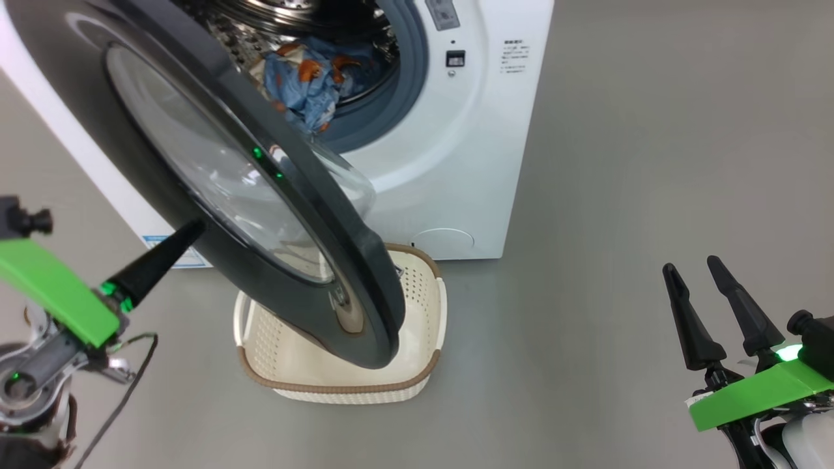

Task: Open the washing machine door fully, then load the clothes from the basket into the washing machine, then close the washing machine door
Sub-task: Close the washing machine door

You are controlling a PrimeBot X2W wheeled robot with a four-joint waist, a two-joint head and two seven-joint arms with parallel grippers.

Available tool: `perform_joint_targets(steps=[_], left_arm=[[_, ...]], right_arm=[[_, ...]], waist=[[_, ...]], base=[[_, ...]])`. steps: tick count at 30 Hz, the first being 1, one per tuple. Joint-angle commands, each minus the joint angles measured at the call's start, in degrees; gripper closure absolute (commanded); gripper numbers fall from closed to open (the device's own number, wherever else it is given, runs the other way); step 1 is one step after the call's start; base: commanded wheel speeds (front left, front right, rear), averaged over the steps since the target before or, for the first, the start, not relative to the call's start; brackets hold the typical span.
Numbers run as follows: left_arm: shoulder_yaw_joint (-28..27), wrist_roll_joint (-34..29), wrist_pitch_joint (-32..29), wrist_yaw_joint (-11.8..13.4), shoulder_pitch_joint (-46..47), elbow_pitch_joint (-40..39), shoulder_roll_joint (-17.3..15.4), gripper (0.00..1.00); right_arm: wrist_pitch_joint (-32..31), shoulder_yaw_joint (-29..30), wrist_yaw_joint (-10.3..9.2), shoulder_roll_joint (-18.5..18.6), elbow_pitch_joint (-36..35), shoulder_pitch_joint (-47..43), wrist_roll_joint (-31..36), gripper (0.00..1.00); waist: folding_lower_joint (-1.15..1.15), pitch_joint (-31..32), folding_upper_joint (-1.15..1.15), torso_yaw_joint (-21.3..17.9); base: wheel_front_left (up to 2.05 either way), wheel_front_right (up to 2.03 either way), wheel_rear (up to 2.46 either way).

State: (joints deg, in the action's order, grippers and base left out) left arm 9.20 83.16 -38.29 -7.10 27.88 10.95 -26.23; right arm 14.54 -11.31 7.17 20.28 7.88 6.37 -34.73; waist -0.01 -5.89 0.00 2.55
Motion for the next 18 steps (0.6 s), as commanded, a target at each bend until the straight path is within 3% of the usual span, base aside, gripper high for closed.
perform_joint_targets(steps=[1, 2, 3, 4, 18], left_arm=[[-3.16, 0.21, 1.57, -0.38, 0.02, -1.06, -2.8, 0.66], [-3.32, 0.04, 2.42, -0.38, -0.79, -1.06, -2.86, 0.51], [-3.51, -0.16, 3.42, -0.38, -1.59, -1.02, -2.82, 0.09], [-3.62, -0.38, 4.31, -0.38, -2.42, -0.94, -2.81, 0.0], [-3.14, -3.03, 18.7, -0.38, -11.31, 1.63, -2.63, 0.0]], right_arm=[[0.46, -1.07, 0.32, 1.08, -1.1, -0.24, 0.45, 0.0], [0.46, -1.12, 0.32, 1.06, -1.1, -0.36, 0.44, 0.0], [0.46, -1.16, 0.32, 1.05, -1.09, -0.5, 0.45, 0.0], [0.46, -1.21, 0.32, 1.02, -1.1, -0.6, 0.45, 0.0], [0.46, -1.92, 0.32, 0.78, -0.9, -1.05, 0.41, 0.0]], waist=[[0.01, 0.78, 0.0, 0.98], [0.01, 0.95, 0.0, 1.25], [0.01, 1.15, 0.0, 1.54], [0.01, 1.25, 0.0, 1.77], [0.01, 2.34, 0.0, 3.98]], base=[[0.0, 0.0, 0.0], [0.0, 0.0, 0.0], [0.0, 0.0, 0.0], [0.0, 0.0, 0.0], [0.0, 0.0, 0.0]])
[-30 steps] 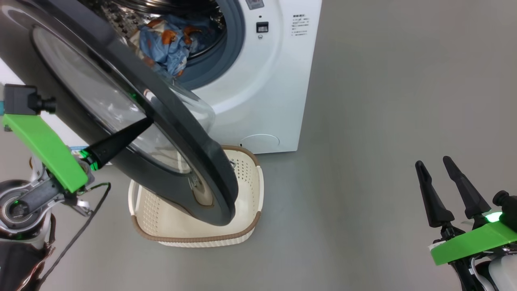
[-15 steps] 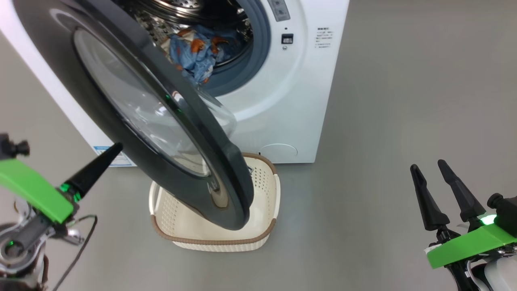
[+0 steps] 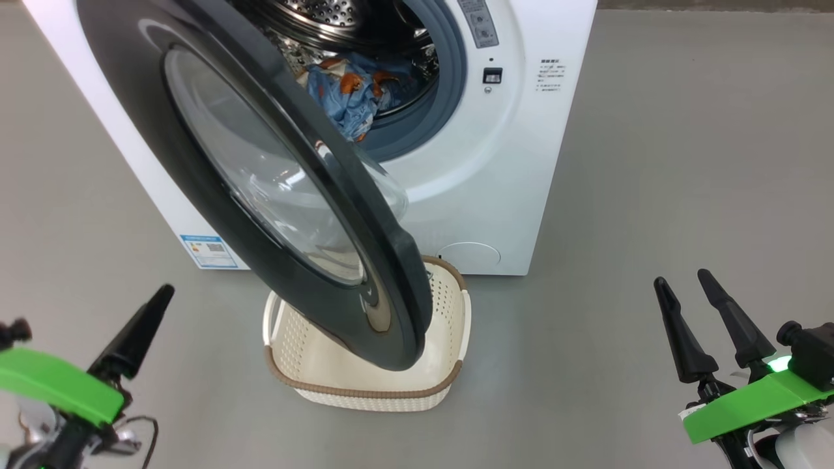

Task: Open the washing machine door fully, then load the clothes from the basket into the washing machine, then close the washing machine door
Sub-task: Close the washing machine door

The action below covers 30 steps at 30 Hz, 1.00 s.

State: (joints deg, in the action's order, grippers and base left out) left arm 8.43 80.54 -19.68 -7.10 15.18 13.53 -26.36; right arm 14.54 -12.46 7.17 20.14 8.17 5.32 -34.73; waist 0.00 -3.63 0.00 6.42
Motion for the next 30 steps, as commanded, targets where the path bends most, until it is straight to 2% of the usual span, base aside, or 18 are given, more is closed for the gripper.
perform_joint_targets(steps=[1, 10, 21, 26, 30], left_arm=[[-2.17, -0.66, 1.49, -0.38, 0.74, -0.69, -2.44, 0.0], [2.01, -3.11, 14.45, -0.38, -4.16, 1.71, -2.47, 0.0], [11.28, -10.69, 32.02, -0.38, -5.01, 5.35, -5.28, 0.0], [13.31, -16.02, 34.53, -0.38, -4.71, 7.89, -5.99, 0.0], [8.63, -23.86, 34.65, -0.38, -5.02, 7.48, -4.37, 0.0]], right_arm=[[0.46, -0.79, 0.32, 0.89, -1.16, -0.01, 0.4, 0.0], [0.46, -0.86, 0.32, 0.8, -0.98, -0.2, 0.31, 0.0], [0.46, -0.99, 0.32, 0.65, -0.6, -0.14, 0.28, 0.0], [0.46, -1.24, 0.32, 0.5, -0.3, -0.23, 0.23, 0.0], [0.46, -1.07, 0.32, 0.36, -0.23, -0.69, 0.24, 0.0]], waist=[[0.0, 0.11, 0.0, 0.24], [0.0, 0.26, 0.0, 1.21], [0.0, 0.8, 0.0, 1.86], [0.0, 1.56, 0.0, 1.9], [0.0, 2.18, 0.0, 1.85]], base=[[0.0, 0.0, 0.0], [0.0, 0.0, 0.0], [0.0, 0.0, 0.0], [0.0, 0.0, 0.0], [0.0, 0.0, 0.0]])
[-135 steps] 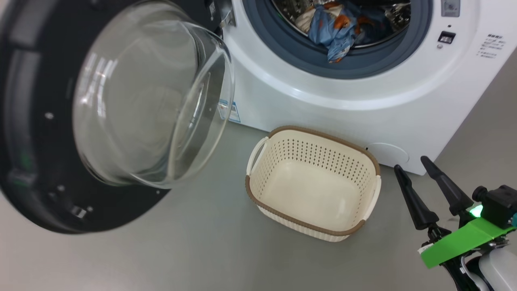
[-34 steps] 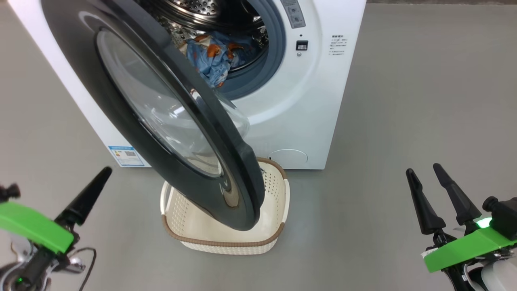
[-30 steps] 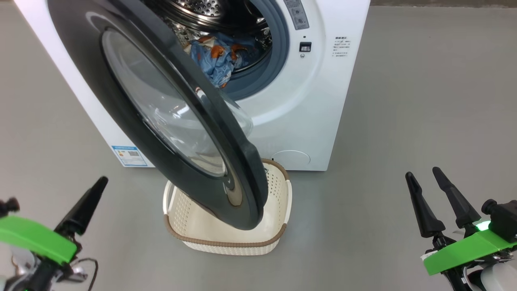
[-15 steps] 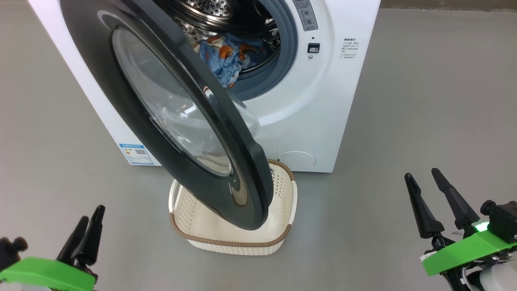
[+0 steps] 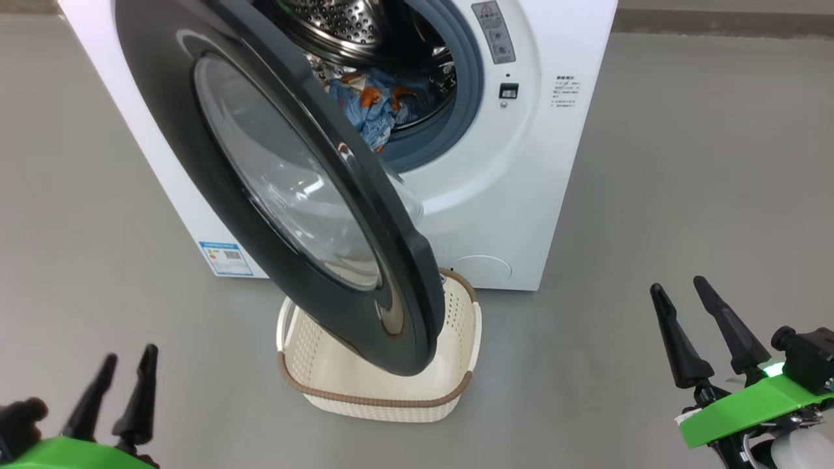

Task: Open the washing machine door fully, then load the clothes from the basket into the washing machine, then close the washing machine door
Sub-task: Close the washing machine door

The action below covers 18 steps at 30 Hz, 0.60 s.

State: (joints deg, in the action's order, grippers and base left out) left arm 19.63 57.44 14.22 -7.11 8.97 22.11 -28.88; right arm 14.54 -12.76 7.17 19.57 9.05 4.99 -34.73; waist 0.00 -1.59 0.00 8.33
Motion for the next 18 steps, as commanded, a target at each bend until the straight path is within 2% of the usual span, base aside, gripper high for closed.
perform_joint_targets(steps=[1, 8, 18], left_arm=[[-3.96, -3.7, 0.75, -0.37, 0.87, -1.39, -1.5, 0.0], [-10.31, -16.9, 0.76, -0.37, -1.82, -4.65, 2.13, 0.0], [-15.87, -28.09, 0.77, -0.37, -3.61, -8.28, 5.52, 0.0]], right_arm=[[0.46, -0.69, 0.32, 0.9, -1.12, -0.5, 0.26, 0.0], [0.46, -0.04, 0.32, 0.91, -1.14, -1.21, 0.3, 0.0], [0.46, 0.72, 0.32, 0.83, -1.19, -1.88, 0.35, 0.0]], waist=[[0.0, 0.24, 0.0, -0.14], [0.0, 0.78, 0.0, -1.15], [0.0, 1.02, 0.0, -2.91]], base=[[0.0, 0.0, 0.0], [0.0, 0.0, 0.0], [0.0, 0.0, 0.0]])
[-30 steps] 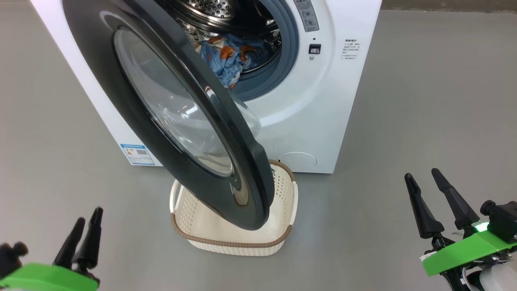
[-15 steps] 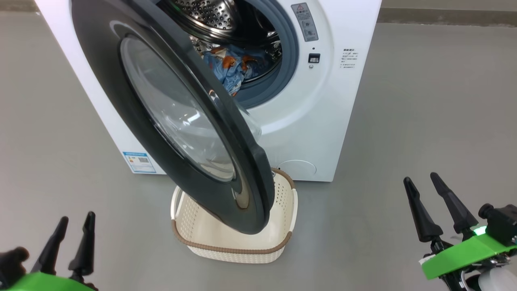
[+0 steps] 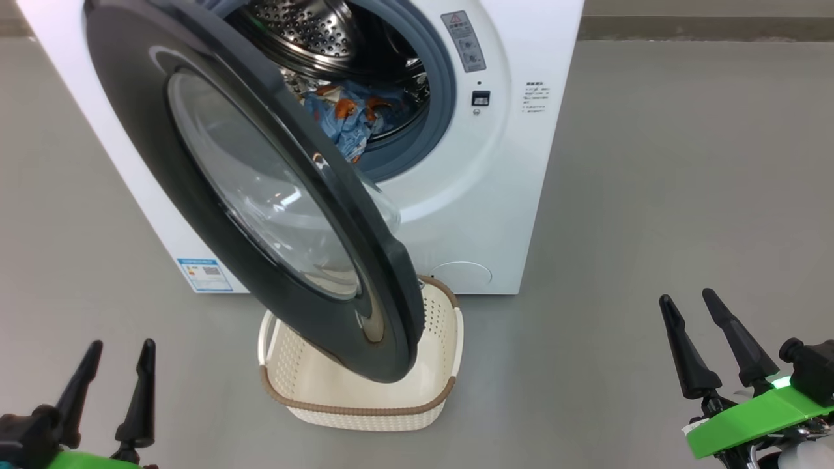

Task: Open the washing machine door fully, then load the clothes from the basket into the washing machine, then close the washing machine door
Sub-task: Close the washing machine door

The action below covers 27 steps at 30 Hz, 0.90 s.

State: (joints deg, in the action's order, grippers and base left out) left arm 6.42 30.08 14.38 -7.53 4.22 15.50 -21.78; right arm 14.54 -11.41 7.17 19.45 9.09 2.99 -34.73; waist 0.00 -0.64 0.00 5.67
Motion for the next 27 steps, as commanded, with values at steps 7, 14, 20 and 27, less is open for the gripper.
perform_joint_targets(steps=[7, 14, 20, 27], left_arm=[[-4.76, -6.12, 0.62, 0.04, -0.51, -3.06, 0.5, 0.0], [-4.84, -7.58, 0.62, 0.04, -1.31, -2.91, 1.25, 0.0], [-4.87, -8.03, 0.62, 0.04, -1.19, -2.77, 1.61, 0.0], [-4.97, -8.56, 0.62, 0.04, -0.87, -2.59, 1.94, 0.0]], right_arm=[[0.46, 0.25, 0.32, 0.78, -1.19, -0.62, 0.46, 0.0], [0.46, 0.91, 0.32, 0.62, -1.25, -1.04, 0.61, 0.0], [0.46, 1.19, 0.32, 0.53, -1.26, -1.14, 0.7, 0.0], [0.46, 1.14, 0.32, 0.55, -1.27, -0.96, 0.74, 0.0]], waist=[[0.0, 0.03, 0.0, -1.09], [0.0, -0.22, 0.0, -1.39], [0.0, -0.37, 0.0, -1.2], [0.0, -0.5, 0.0, -0.89]], base=[[0.0, 0.0, 0.0], [0.0, 0.0, 0.0], [0.0, 0.0, 0.0], [0.0, 0.0, 0.0]])
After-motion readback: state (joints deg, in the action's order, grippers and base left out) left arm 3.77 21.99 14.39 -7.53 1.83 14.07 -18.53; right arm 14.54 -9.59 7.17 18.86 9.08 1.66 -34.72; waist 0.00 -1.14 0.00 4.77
